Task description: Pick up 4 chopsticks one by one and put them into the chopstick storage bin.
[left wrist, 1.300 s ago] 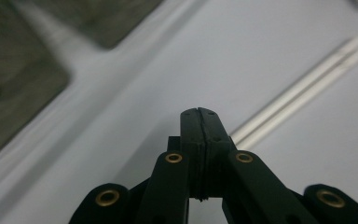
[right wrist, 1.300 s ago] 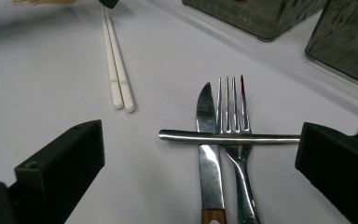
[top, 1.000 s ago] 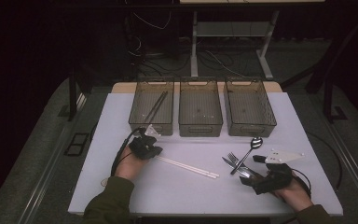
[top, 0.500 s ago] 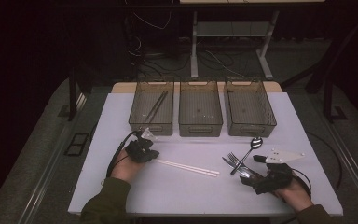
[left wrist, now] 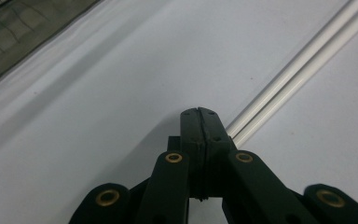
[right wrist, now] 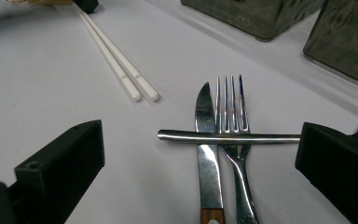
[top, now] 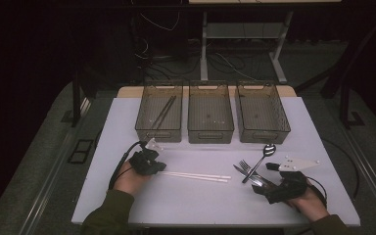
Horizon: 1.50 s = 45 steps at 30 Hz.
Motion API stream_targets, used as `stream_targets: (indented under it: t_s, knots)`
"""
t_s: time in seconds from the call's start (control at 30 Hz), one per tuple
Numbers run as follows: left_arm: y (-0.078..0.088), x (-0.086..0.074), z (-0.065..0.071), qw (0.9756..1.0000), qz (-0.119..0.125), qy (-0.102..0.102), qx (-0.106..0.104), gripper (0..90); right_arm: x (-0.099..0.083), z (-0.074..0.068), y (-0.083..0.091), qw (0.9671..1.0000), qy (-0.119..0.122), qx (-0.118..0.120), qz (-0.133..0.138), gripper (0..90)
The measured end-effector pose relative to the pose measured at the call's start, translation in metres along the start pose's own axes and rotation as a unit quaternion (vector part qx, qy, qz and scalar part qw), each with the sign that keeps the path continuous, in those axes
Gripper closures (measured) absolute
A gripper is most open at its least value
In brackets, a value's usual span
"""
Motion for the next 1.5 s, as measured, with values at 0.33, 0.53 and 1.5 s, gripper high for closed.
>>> stream_targets:
  t_s: [0.33,0.53,1.5]
  knots:
    - [0.007,-0.007,0.005,0.9998,0.001,0.012,-0.014,89.2,0.000,0.000,0.000,1.0000,0.000,0.000,-0.001,1.4]
    - [0.012,-0.012,0.012,0.9995,-0.001,0.022,-0.022,89.2,0.000,0.000,0.000,1.0000,0.000,0.000,-0.001,1.5]
    - [0.004,0.015,0.046,0.9913,0.084,-0.045,-0.090,75.3,0.000,0.000,-0.001,1.0000,0.001,0.000,-0.002,1.5]
Point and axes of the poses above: each handheld gripper's, and its own axes: y roughly backward along the jaws, x roughly out of its top, z roughly to its right, the point moved 2 cm from there along -y, roughly forward along the jaws, and after that the axes turned 14 degrees about z, right-handed, at the moved point
